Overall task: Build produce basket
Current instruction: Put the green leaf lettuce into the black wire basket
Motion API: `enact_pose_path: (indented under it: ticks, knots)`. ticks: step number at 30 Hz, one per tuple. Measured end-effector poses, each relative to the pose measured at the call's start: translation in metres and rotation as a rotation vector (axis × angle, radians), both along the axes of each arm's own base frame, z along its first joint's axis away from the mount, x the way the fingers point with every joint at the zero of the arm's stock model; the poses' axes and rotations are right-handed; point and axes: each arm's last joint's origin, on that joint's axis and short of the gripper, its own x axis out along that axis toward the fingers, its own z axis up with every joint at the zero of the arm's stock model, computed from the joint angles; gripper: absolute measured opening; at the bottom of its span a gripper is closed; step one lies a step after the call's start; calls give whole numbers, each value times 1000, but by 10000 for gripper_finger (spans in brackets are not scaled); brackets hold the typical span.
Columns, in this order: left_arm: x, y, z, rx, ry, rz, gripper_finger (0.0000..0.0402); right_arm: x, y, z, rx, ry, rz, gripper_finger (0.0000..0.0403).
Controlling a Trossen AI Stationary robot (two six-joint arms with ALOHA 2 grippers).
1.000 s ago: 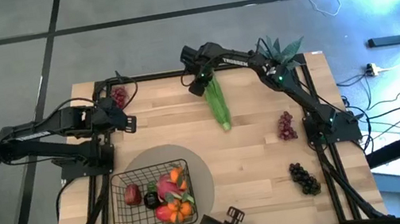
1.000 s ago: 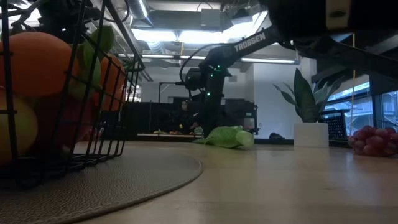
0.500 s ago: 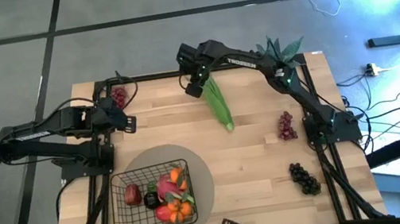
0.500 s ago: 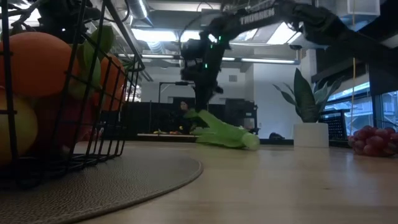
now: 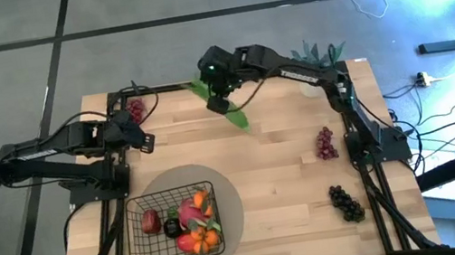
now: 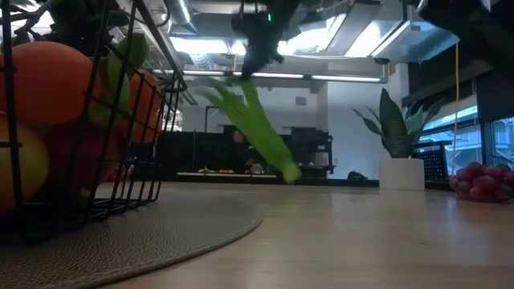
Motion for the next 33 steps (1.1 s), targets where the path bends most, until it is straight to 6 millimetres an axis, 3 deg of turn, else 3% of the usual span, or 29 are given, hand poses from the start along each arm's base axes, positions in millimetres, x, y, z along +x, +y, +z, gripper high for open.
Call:
enact_pose_path:
  ticks: [6,12,23,29,33]
  knots:
    - [-5,0,3,41,12,-41,51,-1,36,45,-32,-235,73,0]
    - [-21,-1,10,87,-44,-39,37,4,67,76,-12,-472,179,0]
    - [-64,-3,21,163,-224,11,3,21,119,101,75,-787,383,0]
    - [-71,-3,22,165,-259,12,2,24,145,110,74,-887,444,0]
    - [-71,-3,22,164,-257,10,1,35,159,106,74,-946,478,0]
